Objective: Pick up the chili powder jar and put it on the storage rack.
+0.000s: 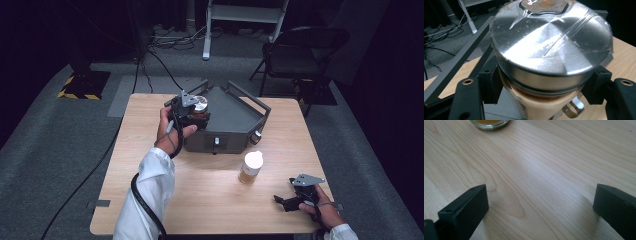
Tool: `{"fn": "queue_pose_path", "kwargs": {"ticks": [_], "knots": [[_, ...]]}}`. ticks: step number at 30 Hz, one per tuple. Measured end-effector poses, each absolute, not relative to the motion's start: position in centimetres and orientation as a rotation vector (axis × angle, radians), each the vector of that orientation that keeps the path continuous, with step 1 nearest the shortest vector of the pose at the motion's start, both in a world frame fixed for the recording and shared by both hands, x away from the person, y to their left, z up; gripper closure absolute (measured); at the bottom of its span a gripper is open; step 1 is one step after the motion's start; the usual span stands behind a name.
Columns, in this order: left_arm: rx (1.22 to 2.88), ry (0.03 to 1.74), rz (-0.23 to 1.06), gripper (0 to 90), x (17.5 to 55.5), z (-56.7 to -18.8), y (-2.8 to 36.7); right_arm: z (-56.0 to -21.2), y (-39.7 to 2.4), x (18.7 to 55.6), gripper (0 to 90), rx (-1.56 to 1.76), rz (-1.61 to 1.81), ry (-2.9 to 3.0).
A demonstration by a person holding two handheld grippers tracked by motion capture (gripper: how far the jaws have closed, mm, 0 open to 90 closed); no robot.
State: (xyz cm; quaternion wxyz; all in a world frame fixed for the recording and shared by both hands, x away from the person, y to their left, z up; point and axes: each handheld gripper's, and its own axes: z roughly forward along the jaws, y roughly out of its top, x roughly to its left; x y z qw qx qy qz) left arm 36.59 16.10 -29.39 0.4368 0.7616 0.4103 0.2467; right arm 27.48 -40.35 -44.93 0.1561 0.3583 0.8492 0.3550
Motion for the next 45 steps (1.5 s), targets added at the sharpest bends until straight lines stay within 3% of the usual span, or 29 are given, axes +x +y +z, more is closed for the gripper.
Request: {"fn": "queue_pose_path", "kwargs": {"ticks": [16, 45], "knots": [[1.878, 1.084, 0.646, 29.9, 38.5, -30.7, 15.1, -44.9, -40.4, 27.5, 0.0, 1.026, 1.017, 2.431], [1.864, 1.102, 0.586, 29.8, 39.7, -33.0, 15.2, -44.9, -40.4, 27.5, 0.0, 1.026, 1.017, 2.431]]}}
